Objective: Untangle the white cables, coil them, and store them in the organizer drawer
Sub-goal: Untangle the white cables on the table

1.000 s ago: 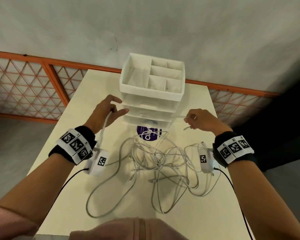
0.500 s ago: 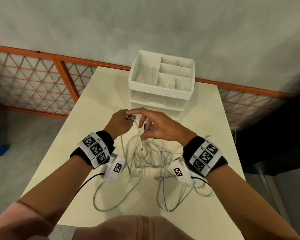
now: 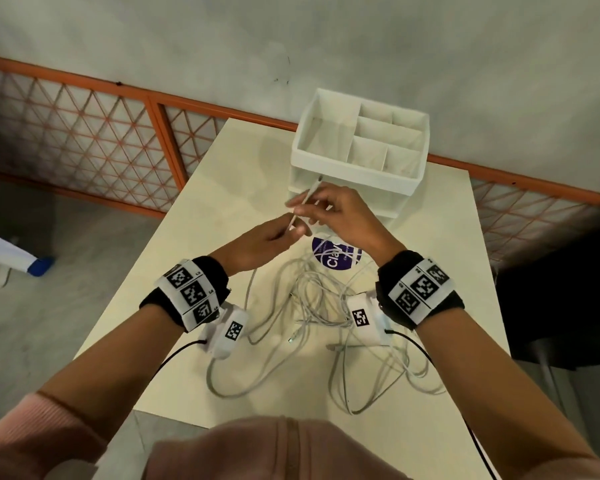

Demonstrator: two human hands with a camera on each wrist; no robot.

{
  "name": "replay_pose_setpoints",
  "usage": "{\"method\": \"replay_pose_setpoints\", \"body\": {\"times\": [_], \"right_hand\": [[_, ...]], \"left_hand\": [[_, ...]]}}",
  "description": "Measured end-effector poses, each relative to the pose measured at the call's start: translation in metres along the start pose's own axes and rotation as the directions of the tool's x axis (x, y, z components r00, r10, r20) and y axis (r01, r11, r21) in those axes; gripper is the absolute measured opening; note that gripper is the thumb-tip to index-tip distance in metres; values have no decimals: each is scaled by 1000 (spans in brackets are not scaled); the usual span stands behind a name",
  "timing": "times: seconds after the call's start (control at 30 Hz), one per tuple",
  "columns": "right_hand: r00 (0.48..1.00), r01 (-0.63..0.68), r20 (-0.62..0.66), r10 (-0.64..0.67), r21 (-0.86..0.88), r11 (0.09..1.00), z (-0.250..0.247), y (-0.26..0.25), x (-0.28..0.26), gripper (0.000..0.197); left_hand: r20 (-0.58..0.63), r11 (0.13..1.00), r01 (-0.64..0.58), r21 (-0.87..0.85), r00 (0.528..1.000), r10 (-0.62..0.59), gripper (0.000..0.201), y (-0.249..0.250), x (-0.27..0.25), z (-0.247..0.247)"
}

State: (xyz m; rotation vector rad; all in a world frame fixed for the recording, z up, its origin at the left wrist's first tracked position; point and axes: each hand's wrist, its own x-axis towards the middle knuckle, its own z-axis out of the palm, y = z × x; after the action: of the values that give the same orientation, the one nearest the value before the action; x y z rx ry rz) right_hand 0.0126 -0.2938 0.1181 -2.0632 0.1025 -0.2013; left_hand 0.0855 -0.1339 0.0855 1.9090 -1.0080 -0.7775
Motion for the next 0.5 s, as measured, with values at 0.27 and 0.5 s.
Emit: {"method": "replay_pose_setpoints", "body": {"times": [0.27,0.5], "right_hand": [[833,-271,441,334,-202,941,43,67,-26,23],[714,-7,558,423,-598,801,77,107,-61,28]], "left_hand": [[-251,997,26,76,968,-6,49,-15,-17,-40],[-236,1000,-19,-12,972,16,60,-13,-14,-49]]}}
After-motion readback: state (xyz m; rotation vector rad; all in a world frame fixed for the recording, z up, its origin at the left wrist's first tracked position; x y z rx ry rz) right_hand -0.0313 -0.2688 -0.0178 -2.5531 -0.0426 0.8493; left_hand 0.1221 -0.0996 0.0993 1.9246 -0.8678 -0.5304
